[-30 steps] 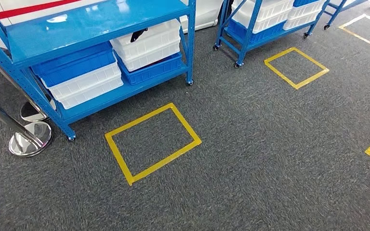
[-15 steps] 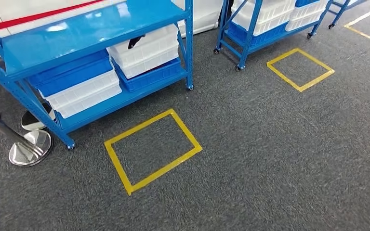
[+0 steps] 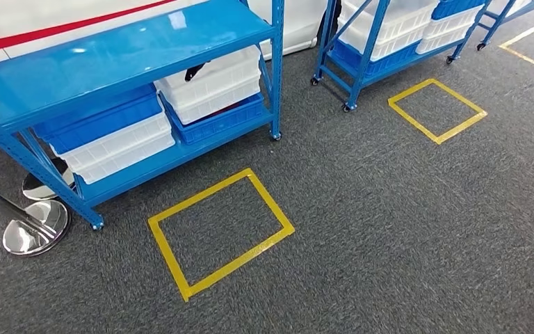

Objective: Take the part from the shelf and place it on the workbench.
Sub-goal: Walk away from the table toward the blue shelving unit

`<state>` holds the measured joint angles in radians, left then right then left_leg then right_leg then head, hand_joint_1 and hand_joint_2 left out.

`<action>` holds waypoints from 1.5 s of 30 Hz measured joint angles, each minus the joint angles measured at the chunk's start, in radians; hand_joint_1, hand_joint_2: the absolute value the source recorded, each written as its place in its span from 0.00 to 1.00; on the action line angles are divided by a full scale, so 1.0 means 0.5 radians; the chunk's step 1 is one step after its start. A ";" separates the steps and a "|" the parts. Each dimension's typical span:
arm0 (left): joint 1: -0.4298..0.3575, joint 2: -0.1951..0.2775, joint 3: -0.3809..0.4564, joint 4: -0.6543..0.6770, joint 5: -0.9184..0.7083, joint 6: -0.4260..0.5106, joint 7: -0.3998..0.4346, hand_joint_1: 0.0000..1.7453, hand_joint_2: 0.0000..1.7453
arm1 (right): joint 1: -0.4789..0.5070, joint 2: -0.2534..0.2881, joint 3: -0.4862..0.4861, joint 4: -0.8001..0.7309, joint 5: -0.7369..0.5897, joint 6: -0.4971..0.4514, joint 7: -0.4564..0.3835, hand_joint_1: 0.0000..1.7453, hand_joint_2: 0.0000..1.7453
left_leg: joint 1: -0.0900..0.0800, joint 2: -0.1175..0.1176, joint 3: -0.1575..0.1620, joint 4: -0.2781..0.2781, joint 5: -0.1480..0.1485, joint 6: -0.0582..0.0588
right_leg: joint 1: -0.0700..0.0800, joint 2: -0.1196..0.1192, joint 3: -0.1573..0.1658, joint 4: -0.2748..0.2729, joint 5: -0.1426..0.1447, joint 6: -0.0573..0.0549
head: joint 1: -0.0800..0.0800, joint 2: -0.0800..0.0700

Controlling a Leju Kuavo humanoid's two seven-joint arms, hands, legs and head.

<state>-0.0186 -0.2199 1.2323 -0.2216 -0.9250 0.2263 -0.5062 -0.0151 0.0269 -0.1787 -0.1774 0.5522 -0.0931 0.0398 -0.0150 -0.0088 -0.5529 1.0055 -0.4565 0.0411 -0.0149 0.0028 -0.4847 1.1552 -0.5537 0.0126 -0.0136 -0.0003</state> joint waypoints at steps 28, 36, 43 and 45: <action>-0.011 0.012 0.007 0.005 0.066 0.038 -0.004 0.00 0.00 | 0.009 -0.040 0.035 0.015 0.158 0.071 -0.024 0.00 0.00 | -0.048 0.095 -0.303 0.134 0.183 0.009 | 0.044 -0.164 0.330 -0.342 -0.223 -0.043 | -0.004 0.000; -0.037 0.003 0.008 0.006 0.070 0.051 -0.010 0.00 0.00 | -0.004 -0.056 0.052 0.003 0.167 0.071 -0.024 0.00 0.00 | -0.018 -0.097 -0.187 0.085 0.098 0.039 | 0.011 -0.013 -0.091 0.248 -0.352 0.016 | 0.001 0.000; -0.021 0.000 0.009 0.010 0.066 0.045 -0.008 0.00 0.00 | 0.023 -0.062 0.056 0.017 0.177 0.071 -0.024 0.00 0.00 | -0.010 -0.268 -0.140 0.084 0.062 -0.029 | -0.007 0.137 -0.093 -0.205 0.042 -0.006 | 0.000 0.000; -0.014 0.002 0.009 0.011 0.064 0.043 -0.008 0.00 0.00 | 0.016 -0.060 0.056 0.016 0.178 0.073 -0.024 0.00 0.00 | -0.015 -0.232 -0.150 0.105 0.043 -0.052 | -0.014 0.087 -0.075 -0.230 0.051 -0.033 | -0.002 0.000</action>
<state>-0.0258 -0.2187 1.2367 -0.2161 -0.8927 0.2480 -0.5103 -0.0069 -0.0031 -0.1507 -0.1693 0.6414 -0.0565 0.0276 -0.0226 -0.1246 -0.6281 1.0580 -0.4351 0.0150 -0.0217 0.0461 -0.5222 1.0400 -0.5281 -0.0039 -0.0146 -0.0004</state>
